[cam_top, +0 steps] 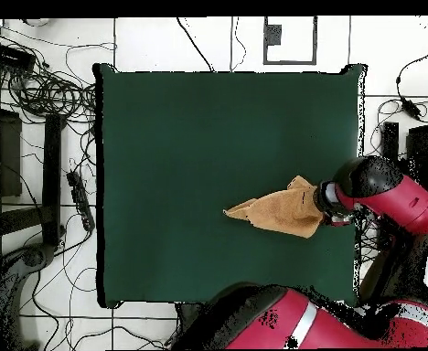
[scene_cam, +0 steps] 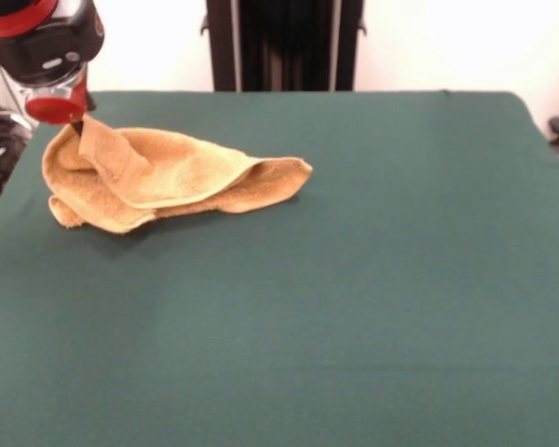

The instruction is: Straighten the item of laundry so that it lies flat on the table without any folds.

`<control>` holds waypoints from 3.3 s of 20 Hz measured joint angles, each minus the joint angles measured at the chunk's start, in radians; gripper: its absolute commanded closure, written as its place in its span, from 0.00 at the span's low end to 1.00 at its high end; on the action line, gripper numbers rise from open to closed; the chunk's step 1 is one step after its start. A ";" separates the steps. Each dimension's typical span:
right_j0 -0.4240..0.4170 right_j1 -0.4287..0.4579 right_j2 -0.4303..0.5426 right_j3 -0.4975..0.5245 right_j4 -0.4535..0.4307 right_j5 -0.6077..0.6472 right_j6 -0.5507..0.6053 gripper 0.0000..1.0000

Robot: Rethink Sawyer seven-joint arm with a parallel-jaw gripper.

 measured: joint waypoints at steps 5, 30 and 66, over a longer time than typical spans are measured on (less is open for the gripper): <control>0.005 0.001 0.000 0.001 0.000 -0.050 0.000 1.00; 0.010 -0.328 -0.014 0.158 -0.108 -0.051 -0.005 1.00; -0.174 -0.759 0.180 0.346 -0.379 0.025 -0.155 1.00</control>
